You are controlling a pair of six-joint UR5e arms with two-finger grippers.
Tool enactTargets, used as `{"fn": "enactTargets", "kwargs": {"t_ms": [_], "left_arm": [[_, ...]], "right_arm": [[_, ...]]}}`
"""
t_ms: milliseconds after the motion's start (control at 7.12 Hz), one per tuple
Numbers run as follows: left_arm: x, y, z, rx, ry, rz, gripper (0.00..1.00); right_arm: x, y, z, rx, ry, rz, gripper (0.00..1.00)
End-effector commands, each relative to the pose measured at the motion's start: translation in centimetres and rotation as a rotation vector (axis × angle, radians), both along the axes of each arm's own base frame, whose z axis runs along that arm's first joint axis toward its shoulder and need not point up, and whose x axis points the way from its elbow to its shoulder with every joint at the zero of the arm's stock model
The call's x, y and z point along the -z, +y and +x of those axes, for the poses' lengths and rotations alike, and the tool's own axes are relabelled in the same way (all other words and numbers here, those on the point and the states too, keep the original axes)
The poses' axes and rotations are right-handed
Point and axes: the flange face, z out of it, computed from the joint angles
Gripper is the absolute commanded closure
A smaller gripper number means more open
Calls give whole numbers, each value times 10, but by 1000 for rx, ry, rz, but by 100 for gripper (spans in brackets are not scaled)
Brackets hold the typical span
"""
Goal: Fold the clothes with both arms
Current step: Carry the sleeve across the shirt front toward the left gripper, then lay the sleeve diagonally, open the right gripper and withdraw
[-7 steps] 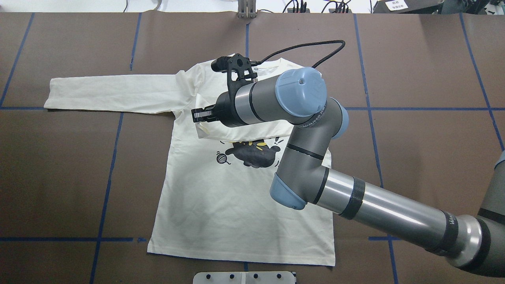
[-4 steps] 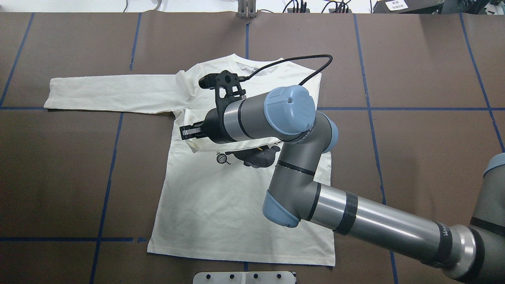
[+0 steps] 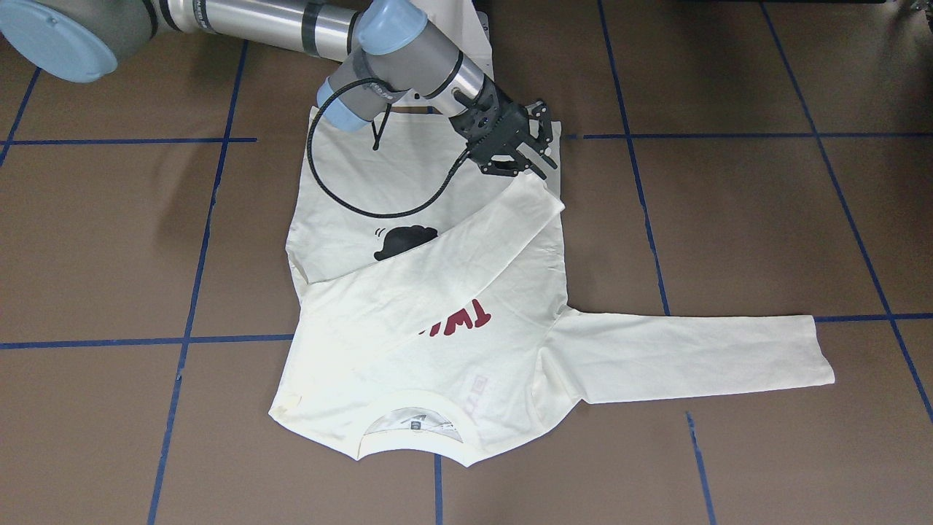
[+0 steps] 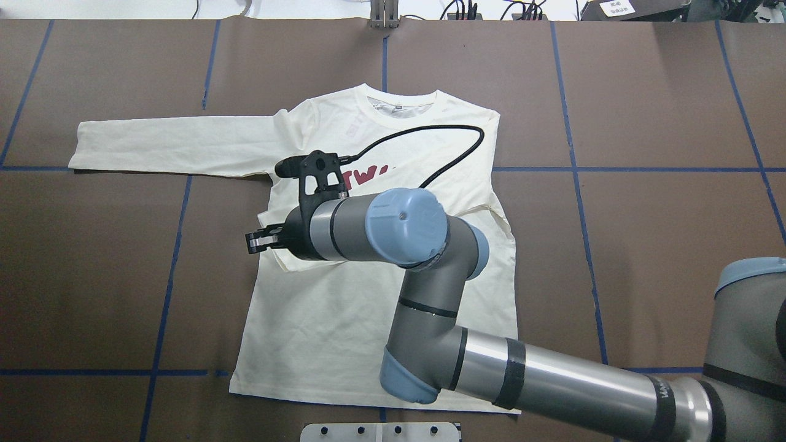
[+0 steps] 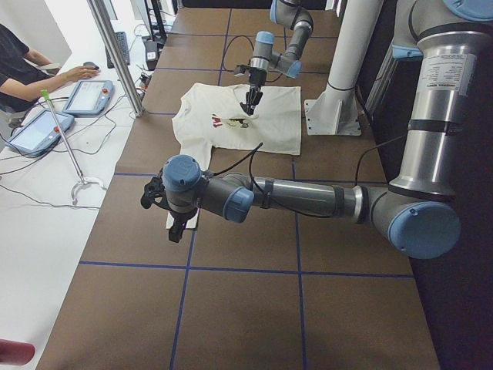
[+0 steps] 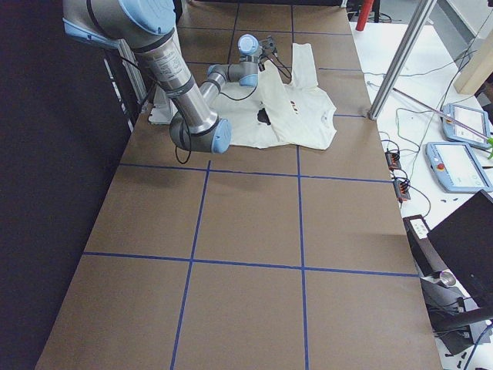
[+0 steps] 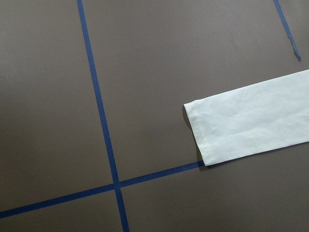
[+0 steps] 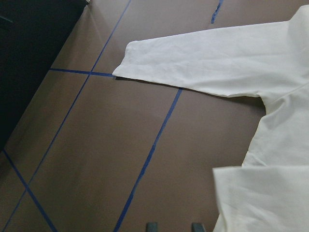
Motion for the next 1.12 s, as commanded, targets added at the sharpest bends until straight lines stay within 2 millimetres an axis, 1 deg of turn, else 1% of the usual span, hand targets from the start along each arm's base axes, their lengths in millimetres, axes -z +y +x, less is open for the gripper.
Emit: {"fn": "enactTargets", "kwargs": {"t_ms": [0,140,281,421,561,702,842,982], "left_arm": [[8,-5,0,11,4,0,0],[9,-5,0,13,2,2,0],[13,-13,-4,69,-80,1,0],[25,-25,27,122,-117,0,0],[30,-28,85,167,-104,-36,0],[34,-27,132,207,-91,-58,0],[34,-25,170,193,-103,-21,0],[35,-27,195,207,-139,6,0]], "right_arm": [[6,17,-29,-57,17,-19,0],[4,10,-28,-67,39,-43,0],[4,-11,-16,-83,127,-73,0],[1,-45,9,-66,246,-133,0],[-13,-99,63,10,380,-264,0],[-44,-153,133,33,449,-401,0],[-93,-183,191,-12,513,-501,0],[-140,-210,237,-56,543,-583,0]]}}
